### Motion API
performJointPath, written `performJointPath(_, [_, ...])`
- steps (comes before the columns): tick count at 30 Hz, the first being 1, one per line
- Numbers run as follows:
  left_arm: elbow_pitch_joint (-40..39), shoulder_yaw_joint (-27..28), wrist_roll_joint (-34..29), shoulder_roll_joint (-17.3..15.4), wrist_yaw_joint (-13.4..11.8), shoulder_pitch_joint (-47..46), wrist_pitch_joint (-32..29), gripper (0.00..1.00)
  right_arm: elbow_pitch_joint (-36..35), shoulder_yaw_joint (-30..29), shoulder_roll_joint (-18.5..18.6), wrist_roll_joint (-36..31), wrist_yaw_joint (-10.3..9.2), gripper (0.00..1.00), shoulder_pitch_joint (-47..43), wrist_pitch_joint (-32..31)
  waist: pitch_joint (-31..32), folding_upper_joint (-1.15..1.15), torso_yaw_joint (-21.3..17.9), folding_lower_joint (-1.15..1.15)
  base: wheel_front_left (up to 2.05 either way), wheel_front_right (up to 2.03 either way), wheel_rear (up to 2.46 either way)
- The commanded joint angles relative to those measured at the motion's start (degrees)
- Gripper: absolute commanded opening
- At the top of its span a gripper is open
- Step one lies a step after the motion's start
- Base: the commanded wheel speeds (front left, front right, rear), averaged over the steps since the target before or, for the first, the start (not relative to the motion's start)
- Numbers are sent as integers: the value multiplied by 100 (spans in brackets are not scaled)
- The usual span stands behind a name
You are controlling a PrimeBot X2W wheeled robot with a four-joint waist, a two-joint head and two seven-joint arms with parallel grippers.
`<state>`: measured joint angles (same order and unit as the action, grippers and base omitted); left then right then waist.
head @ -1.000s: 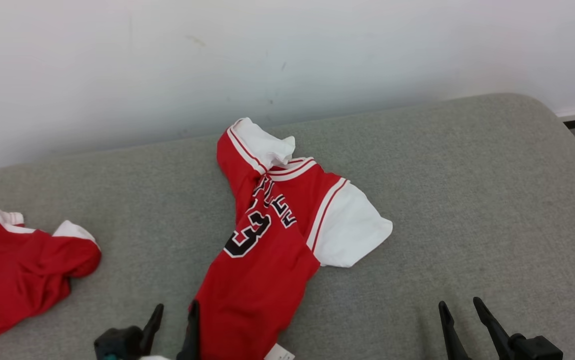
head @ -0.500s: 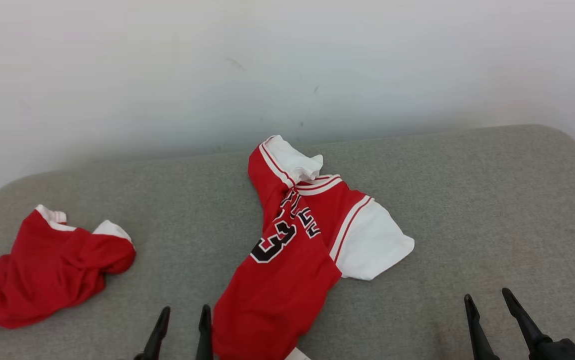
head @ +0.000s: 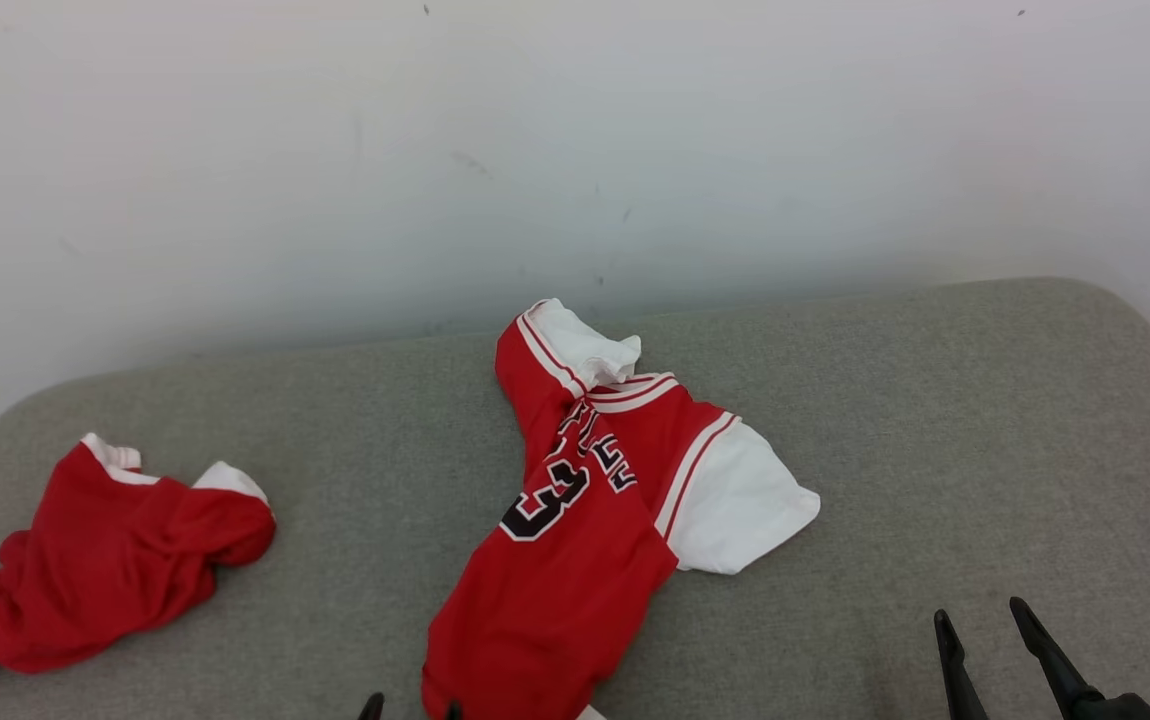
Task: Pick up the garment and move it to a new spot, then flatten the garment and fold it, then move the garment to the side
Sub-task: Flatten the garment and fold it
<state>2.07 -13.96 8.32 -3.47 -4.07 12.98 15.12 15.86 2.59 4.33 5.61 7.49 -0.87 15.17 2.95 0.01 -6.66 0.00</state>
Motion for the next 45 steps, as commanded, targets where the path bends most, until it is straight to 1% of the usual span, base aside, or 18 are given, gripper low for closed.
performJointPath(1, [-25,49,-56,10,4,58,4,100,34,-22,15,-14,0,100,-50,-4,0,-1,1,0,0,0,0])
performJointPath(7, [-41,113,-101,42,38,65,4,100,82,-27,10,50,0,100,-12,-4,-17,-1,4,0,0,0,0])
performJointPath(11, [-21,176,-140,47,-2,79,4,100,92,-29,35,103,0,100,34,-4,-29,-1,20,0,0,0,0])
performJointPath(20, [3,214,-19,50,-118,94,4,100,122,22,29,179,0,100,27,-4,-9,-1,113,0,0,0,0])
performJointPath(30, [17,262,-1,51,-128,55,4,100,157,82,38,248,0,100,47,-4,-3,-1,206,0,0,0,0])
performJointPath(33, [38,228,93,52,-131,116,4,100,152,91,35,272,0,100,60,-4,10,-1,221,0,0,0,0])
performJointPath(37, [276,33,209,50,79,140,4,100,143,131,36,303,0,100,95,-4,37,-1,252,0,0,0,0])
performJointPath(39, [464,-133,257,40,306,153,-12,100,129,168,78,310,0,100,133,-4,42,-1,275,0,0,0,0])
performJointPath(41, [622,-285,301,-20,501,123,-285,100,111,205,113,327,0,100,201,-4,43,-1,305,0,0,0,0])
performJointPath(45, [664,-527,396,-26,710,5,-749,100,126,267,191,339,0,100,311,-4,3,-1,363,0,0,0,0])
